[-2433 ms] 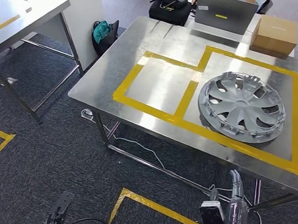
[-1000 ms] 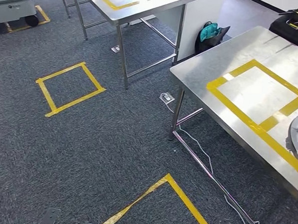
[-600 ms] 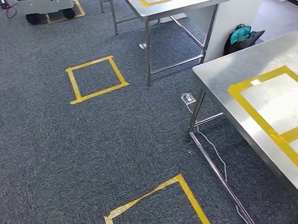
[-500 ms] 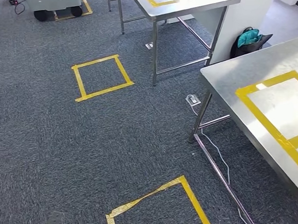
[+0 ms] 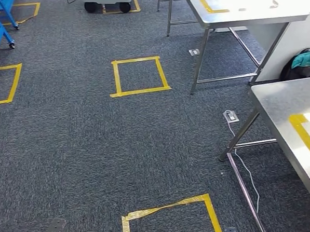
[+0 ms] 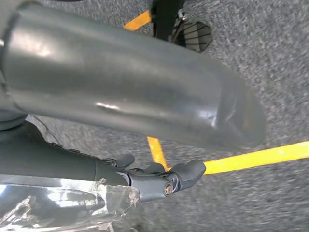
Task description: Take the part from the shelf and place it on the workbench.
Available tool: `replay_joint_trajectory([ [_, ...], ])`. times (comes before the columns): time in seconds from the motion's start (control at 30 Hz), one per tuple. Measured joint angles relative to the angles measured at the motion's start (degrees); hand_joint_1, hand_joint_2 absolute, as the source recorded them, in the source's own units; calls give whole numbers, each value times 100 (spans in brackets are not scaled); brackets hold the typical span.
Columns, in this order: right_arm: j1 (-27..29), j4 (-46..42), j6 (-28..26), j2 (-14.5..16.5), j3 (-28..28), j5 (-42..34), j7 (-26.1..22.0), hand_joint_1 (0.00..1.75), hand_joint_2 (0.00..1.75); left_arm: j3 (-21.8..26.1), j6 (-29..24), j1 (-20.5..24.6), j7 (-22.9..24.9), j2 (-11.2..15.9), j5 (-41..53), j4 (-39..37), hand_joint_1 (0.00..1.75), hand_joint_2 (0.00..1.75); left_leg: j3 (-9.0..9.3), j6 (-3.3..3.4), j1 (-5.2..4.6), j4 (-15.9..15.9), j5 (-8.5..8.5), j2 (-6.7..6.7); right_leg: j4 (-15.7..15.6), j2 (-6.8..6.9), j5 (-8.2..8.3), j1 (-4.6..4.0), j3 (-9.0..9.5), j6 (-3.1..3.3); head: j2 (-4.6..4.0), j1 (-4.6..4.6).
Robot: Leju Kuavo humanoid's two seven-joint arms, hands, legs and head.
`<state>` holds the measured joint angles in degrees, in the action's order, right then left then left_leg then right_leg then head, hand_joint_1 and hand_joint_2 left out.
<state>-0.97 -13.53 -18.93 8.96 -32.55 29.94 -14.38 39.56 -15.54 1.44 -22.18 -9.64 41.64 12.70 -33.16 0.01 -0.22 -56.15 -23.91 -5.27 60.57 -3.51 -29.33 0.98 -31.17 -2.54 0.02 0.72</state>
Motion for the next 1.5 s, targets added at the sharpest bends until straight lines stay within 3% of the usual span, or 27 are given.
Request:
replay_joint_trajectory([
  [0.07,-4,7,-1,0,2,1,7,0,0,0,0,-4,1,1,1,0,0,0,-61,-72,8,-22,33,-126,-215,-119,15,2,96,45,0,0],
  [0.13,-10,9,-1,2,3,8,13,0,0,0,-1,-34,2,4,2,-1,0,0,-113,-144,32,-19,67,-208,-222,6,53,-10,102,132,0,-2],
  [0.2,-12,9,-9,1,1,24,12,0,0,0,-2,-46,3,0,6,-2,0,0,-243,-200,25,-238,-88,-9,-250,145,102,-3,104,210,0,33],
  [0.27,0,9,-22,-3,-1,41,13,0,0,0,-2,-23,4,-13,15,-2,0,0,-560,-243,24,-908,-467,319,-266,310,117,-21,96,246,0,69],
  [0.33,6,10,-26,-4,-2,54,15,0,0,0,-2,-12,4,-17,19,-2,0,0,-852,-271,40,-1565,-720,445,-266,487,116,-41,84,254,0,73],
  [0.37,3,10,-27,-4,-2,60,15,0,0,0,-4,-18,4,-17,19,-2,0,0,-870,-274,43,-1641,-700,462,-266,566,115,-44,81,253,0,75],
  [0.43,-7,11,-30,-4,-2,70,15,0,0,0,-10,-29,4,-17,19,-2,0,0,-566,-264,42,-1137,-399,545,-266,713,107,-45,88,241,0,76],
  [0.5,-11,11,-34,-5,-2,79,15,0,0,0,-16,-13,4,-20,21,-2,0,0,-124,-232,17,-363,-134,805,-256,838,79,-71,89,199,0,75],
  [0.57,-17,11,-40,-6,-2,83,14,0,0,0,-18,1,4,-23,26,-2,0,0,41,-169,-22,-39,-87,928,-253,944,52,-98,111,144,0,56],
  [0.63,-38,10,-45,-6,-2,86,14,0,0,0,-20,-14,4,-23,32,-2,0,0,26,-83,-34,-8,-71,804,-268,1013,38,-83,143,83,0,41],
  [0.7,-55,12,-46,-3,2,94,12,0,0,2,-26,-21,4,-19,34,-2,0,0,31,-2,-15,22,-44,684,-88,788,-106,-54,72,28,0,27],
  [0.77,-41,19,-52,-3,6,102,11,0,0,4,-32,1,4,-15,34,-2,0,0,31,55,-2,32,-28,549,558,466,-450,-45,-211,9,0,-1],
  [0.83,-14,28,-66,-5,7,109,14,0,0,4,-33,10,4,-16,33,-2,0,0,24,77,-8,30,-21,387,1280,372,-703,-52,-572,9,0,-15],
  [0.87,-7,31,-73,-7,7,114,15,0,0,4,-33,2,4,-18,33,-2,0,0,24,77,-9,28,-19,301,1397,360,-678,-54,-656,13,0,-19],
  [0.9,-4,33,-80,-7,7,123,15,0,0,4,-34,-6,4,-19,32,-2,0,0,27,74,-9,26,-17,213,1287,348,-543,-51,-634,19,0,-20],
  [0.93,-5,34,-87,-7,7,133,15,0,0,5,-36,-11,4,-20,29,-2,0,0,31,66,-5,19,-14,128,964,306,-328,-42,-505,24,0,-20],
  [1.0,-9,38,-96,-8,8,150,17,0,0,6,-40,-5,4,-21,21,-2,0,0,15,25,-1,-19,-16,-37,203,21,3,3,-178,24,0,-19],
  [1.07,-13,46,-98,-7,8,158,30,0,0,7,-45,-1,4,-21,16,-2,0,0,-36,-40,5,-48,-1,-172,-142,-192,74,26,-19,41,0,-14],
  [1.17,-20,50,-98,-5,8,169,40,0,0,21,-49,-39,3,-23,5,-3,0,0,-105,-150,35,-39,47,-287,-162,-53,108,-2,12,135,0,-11],
  [1.23,-22,50,-101,-7,7,177,27,0,0,33,-50,-41,1,-32,-3,-4,0,0,-243,-200,20,-292,-124,-59,-187,106,140,2,12,198,0,22],
  [1.3,-5,51,-103,-9,6,180,16,0,0,37,-52,-7,-5,-43,-5,-4,0,0,-555,-237,13,-941,-477,266,-195,294,142,-16,10,238,0,55],
  [1.37,6,52,-103,-9,7,184,14,0,0,43,-58,11,-11,-46,-7,-4,0,0,-813,-257,23,-1496,-668,408,-195,484,131,-36,5,259,0,56],
  [1.4,3,52,-102,-9,7,185,13,0,0,49,-60,5,-14,-48,-8,-4,0,0,-823,-260,26,-1538,-629,443,-195,569,126,-39,5,262,0,57],
  [1.43,-4,52,-102,-9,7,187,12,0,0,57,-62,-4,-14,-48,-8,-4,0,0,-725,-258,28,-1374,-498,481,-195,648,120,-39,8,259,0,58],
  [1.5,-14,52,-102,-9,7,188,11,0,0,72,-63,-9,-15,-49,-8,-4,0,0,-335,-249,21,-689,-183,683,-195,788,103,-42,27,234,0,58],
])
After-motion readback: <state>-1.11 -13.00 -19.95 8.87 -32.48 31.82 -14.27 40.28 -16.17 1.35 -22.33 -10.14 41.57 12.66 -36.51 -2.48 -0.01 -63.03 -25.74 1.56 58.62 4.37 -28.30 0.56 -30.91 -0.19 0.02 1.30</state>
